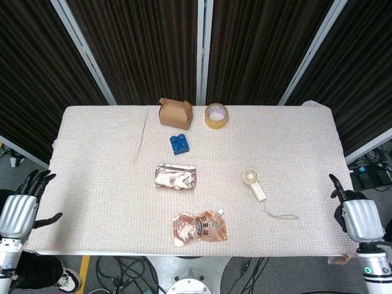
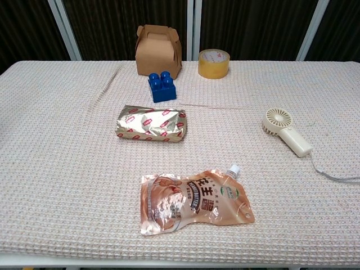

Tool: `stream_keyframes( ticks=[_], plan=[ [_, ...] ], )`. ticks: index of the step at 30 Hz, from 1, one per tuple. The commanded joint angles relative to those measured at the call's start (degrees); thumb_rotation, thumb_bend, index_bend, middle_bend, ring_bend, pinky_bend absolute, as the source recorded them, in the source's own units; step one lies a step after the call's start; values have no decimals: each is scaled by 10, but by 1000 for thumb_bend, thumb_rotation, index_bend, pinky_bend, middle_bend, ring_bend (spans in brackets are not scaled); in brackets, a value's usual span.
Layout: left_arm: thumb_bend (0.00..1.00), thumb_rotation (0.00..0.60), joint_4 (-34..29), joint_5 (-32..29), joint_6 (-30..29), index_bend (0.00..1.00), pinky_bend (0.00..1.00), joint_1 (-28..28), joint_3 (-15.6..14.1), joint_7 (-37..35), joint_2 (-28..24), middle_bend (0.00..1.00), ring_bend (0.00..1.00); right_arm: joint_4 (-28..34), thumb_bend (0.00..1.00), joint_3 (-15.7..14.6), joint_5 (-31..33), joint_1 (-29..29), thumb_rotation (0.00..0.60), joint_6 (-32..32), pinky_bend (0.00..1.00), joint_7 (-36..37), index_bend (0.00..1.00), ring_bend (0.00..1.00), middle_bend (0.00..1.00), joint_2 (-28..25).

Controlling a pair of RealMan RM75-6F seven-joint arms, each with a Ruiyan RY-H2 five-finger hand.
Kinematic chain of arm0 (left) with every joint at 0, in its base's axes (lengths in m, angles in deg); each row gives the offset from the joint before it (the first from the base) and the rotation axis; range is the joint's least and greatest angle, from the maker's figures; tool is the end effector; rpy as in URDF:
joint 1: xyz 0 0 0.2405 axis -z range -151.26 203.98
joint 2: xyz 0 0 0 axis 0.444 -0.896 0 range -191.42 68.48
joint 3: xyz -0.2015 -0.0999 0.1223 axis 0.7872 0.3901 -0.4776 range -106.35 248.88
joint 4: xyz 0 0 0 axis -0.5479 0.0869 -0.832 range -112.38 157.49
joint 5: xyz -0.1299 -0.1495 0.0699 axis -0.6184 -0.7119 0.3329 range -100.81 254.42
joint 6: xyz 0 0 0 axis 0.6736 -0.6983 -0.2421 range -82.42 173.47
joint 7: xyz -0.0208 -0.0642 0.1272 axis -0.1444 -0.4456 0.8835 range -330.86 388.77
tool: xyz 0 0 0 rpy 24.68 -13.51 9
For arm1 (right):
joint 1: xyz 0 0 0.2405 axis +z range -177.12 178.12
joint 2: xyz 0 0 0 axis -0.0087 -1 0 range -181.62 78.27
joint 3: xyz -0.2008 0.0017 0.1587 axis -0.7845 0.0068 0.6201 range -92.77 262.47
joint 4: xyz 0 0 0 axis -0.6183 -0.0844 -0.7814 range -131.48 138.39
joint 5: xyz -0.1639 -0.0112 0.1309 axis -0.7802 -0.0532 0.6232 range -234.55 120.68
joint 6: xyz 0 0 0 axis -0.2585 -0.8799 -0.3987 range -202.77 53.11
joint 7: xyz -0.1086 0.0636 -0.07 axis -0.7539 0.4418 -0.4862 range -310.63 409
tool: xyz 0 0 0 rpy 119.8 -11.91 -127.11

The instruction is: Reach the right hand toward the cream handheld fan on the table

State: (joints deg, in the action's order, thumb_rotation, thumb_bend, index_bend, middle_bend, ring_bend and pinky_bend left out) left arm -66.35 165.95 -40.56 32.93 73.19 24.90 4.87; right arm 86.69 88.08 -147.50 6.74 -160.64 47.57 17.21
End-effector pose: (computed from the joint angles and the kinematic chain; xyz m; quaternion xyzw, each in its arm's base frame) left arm -0.3071 0.1873 0.1490 -0.6058 -0.3815 -0.4214 0.5567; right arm -0.3186 -0.1916 0.1449 0.6338 -0.3266 0.3841 0.5866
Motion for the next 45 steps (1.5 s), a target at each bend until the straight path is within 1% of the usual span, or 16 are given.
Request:
stream_keyframes(
  ticks=[1, 6, 9, 16, 20, 23, 30, 35, 45],
  plan=[
    [0, 600, 0, 2, 0, 142, 242, 0, -1, 0, -1, 101, 30, 8, 1000, -7, -1, 9, 600, 22, 742, -18, 0, 843, 913, 2],
    [0, 600, 1, -3, 1, 142, 242, -1, -1, -2, -2, 101, 30, 32, 1000, -14, 16, 23, 600, 69, 742, -70, 0, 851, 923, 4],
    [0, 600, 4, -5, 5, 142, 242, -1, -3, -5, -1, 101, 30, 47, 1000, -17, 26, 36, 600, 101, 742, -102, 4, 851, 922, 14],
    [0, 600, 12, -5, 8, 142, 242, 1, -4, -12, 2, 101, 31, 72, 1000, -7, 53, 71, 600, 157, 743, -165, 5, 851, 923, 52],
    [0, 600, 16, -6, 8, 142, 242, 0, -4, -19, 3, 101, 30, 95, 1000, -1, 96, 94, 600, 208, 745, -188, 5, 851, 925, 69],
    [0, 600, 16, -6, 12, 142, 242, 0, -6, -36, 2, 101, 31, 98, 1000, 4, 126, 107, 600, 229, 745, -223, 5, 851, 925, 80],
    [0, 600, 17, -4, 11, 142, 244, 0, -6, -50, -4, 101, 31, 101, 1000, 9, 184, 129, 600, 255, 745, -287, 6, 852, 925, 102],
    [0, 600, 18, -7, 16, 143, 244, 2, -6, -50, -2, 101, 30, 99, 1000, 9, 213, 145, 600, 275, 746, -297, 6, 852, 925, 116],
    [0, 600, 29, -9, 20, 142, 243, 2, -8, -58, -1, 101, 30, 97, 1000, 12, 262, 174, 600, 290, 747, -330, 5, 852, 925, 128]
  ],
)
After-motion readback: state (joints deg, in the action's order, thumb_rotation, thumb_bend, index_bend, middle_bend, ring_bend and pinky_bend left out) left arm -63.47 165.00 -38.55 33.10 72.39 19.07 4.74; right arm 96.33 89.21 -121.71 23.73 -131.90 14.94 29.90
